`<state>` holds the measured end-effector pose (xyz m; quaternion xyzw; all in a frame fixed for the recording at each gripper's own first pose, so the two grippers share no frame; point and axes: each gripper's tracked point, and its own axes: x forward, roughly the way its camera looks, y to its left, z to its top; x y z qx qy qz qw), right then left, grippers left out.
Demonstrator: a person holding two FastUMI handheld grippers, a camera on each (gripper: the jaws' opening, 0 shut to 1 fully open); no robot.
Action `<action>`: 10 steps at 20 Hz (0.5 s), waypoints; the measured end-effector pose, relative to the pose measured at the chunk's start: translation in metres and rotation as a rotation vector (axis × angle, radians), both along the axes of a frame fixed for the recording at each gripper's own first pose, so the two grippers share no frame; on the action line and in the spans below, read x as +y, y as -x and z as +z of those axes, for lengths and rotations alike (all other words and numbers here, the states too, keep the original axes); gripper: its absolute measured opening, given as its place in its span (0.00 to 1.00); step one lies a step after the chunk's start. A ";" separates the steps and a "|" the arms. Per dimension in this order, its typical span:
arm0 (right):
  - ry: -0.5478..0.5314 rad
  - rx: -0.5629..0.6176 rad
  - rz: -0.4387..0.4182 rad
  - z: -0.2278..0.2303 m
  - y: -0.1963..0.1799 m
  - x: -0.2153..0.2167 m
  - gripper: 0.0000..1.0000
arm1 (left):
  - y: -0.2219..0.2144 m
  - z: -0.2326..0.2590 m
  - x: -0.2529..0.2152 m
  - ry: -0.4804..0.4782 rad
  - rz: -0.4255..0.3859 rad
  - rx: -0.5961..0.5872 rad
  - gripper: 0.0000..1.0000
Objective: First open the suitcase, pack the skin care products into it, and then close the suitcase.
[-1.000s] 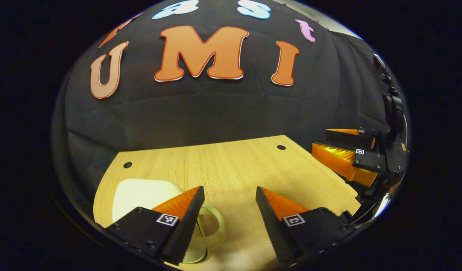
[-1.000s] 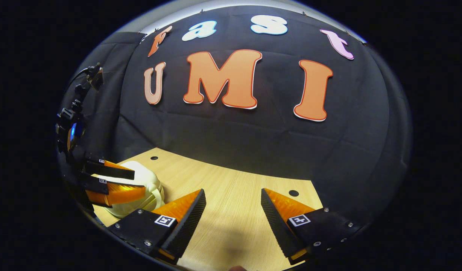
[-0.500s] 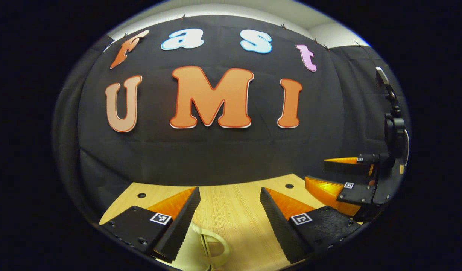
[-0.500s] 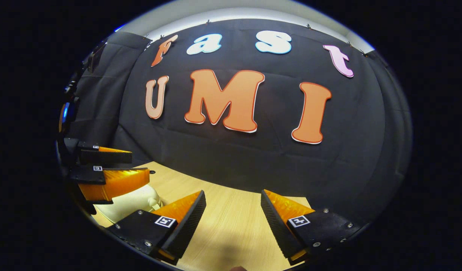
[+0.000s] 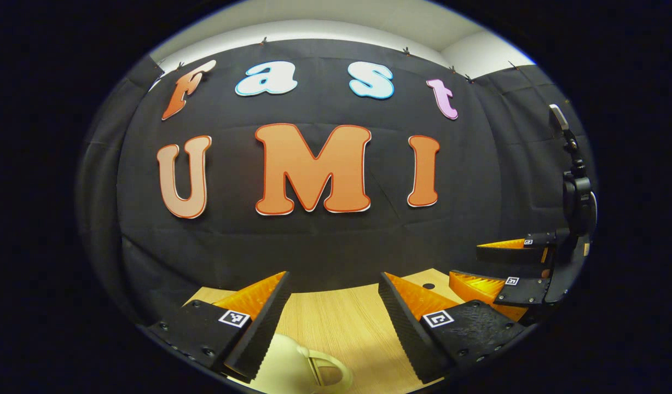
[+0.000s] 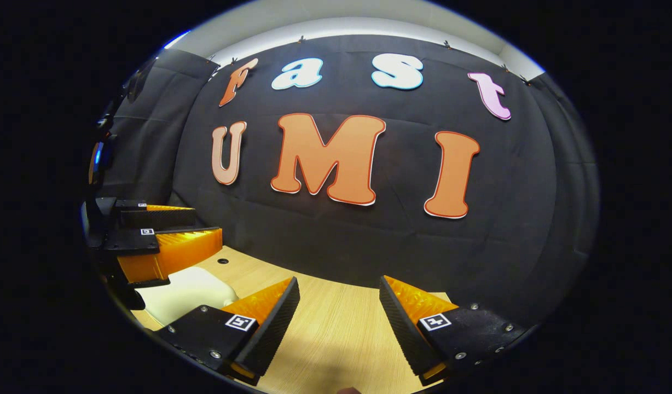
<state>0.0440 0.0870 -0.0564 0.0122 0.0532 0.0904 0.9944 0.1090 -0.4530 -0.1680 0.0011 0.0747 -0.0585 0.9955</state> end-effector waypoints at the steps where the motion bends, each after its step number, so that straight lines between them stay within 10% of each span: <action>1: 0.002 0.006 -0.006 -0.002 0.000 0.000 0.93 | -0.001 0.000 -0.002 0.003 -0.007 -0.003 0.99; 10: 0.013 0.013 -0.034 0.000 0.005 0.012 0.93 | 0.000 -0.007 -0.012 0.012 -0.071 0.008 0.98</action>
